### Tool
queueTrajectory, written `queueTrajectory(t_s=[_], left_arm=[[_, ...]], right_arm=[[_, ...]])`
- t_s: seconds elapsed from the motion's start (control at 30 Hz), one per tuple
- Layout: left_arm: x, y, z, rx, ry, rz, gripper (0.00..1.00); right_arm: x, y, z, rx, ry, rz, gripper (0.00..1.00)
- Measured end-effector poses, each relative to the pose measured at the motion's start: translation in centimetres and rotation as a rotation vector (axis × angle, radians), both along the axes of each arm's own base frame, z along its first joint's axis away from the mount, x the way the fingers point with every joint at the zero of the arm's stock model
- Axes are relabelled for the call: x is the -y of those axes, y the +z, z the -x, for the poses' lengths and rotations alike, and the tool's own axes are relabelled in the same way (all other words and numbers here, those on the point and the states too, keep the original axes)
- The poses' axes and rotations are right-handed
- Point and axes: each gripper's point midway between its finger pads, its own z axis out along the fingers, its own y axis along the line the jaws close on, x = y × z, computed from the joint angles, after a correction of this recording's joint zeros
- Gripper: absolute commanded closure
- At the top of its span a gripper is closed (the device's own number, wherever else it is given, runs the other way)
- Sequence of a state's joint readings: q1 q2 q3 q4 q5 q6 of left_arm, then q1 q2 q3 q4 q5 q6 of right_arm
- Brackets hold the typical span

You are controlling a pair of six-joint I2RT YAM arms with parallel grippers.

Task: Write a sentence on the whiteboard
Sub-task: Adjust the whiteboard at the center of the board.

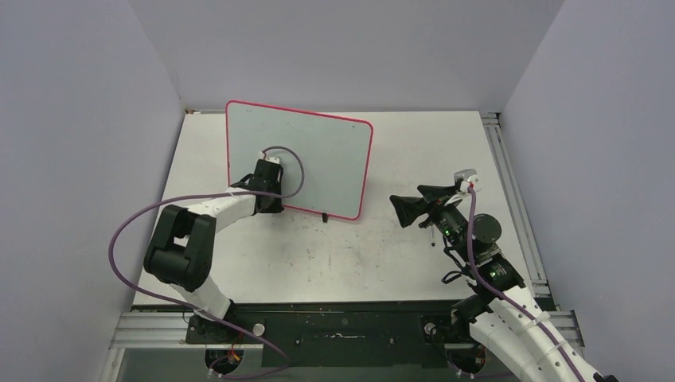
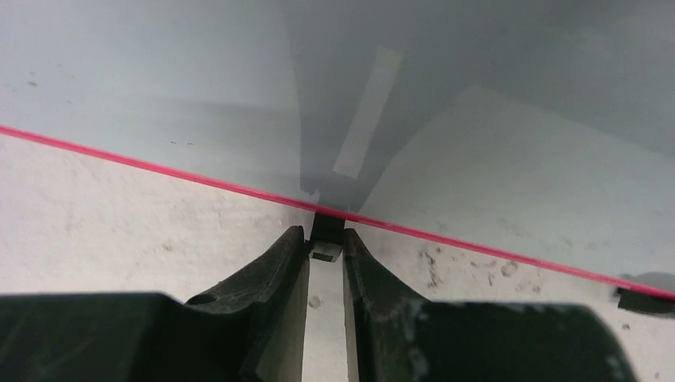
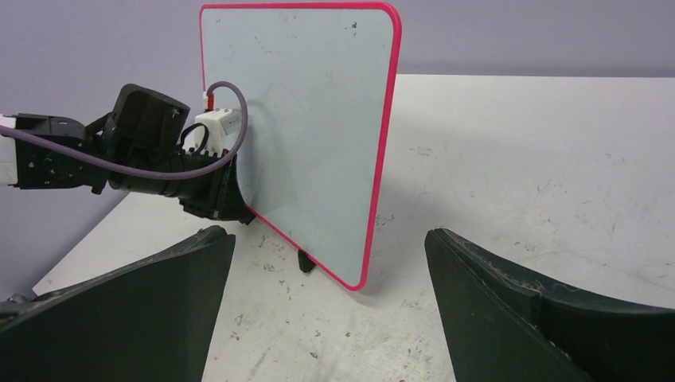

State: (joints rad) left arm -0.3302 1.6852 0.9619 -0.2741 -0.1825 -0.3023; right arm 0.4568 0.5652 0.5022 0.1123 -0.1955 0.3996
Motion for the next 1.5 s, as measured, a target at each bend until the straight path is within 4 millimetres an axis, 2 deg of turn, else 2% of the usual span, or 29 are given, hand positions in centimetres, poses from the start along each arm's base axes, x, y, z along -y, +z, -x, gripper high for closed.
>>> queueTrajectory(t_s=[0.2,0.33,0.63,0.97,1.17,1.33,1.5], left_arm=[[1.6,0.1,3.7,-0.003,0.016,0.033,1.00],[2.4,0.1,5.5,-0.013,0.029,0.045,1.00],[3.8,0.1,7.1,0.012,0.065,0.025,1.00],[7.3,0.6,9.7,0.033,0.023,0.053,1.00],[8.2,0.5,10.3,0.035,0.033,0.071,0.99],[8.3,0.5,10.5,0.037,0.036,0.071,0.65],[9.1,1.5,11.4,0.045,0.001,0.091,0.47]], right_arm=[[0.0,-0.2,0.1,-0.006,0.003,0.002,0.06],[0.0,-0.5,0.1,-0.019,0.003,0.005,0.06],[0.2,-1.0,0.2,-0.041,-0.009,0.015,0.06],[0.8,-2.0,0.0,-0.078,-0.046,0.029,0.06],[1.3,-2.4,0.1,-0.095,-0.067,0.036,0.06],[1.9,-3.2,0.0,-0.128,-0.099,0.051,0.08],[2.7,-3.8,-0.1,-0.176,-0.149,0.073,0.09]])
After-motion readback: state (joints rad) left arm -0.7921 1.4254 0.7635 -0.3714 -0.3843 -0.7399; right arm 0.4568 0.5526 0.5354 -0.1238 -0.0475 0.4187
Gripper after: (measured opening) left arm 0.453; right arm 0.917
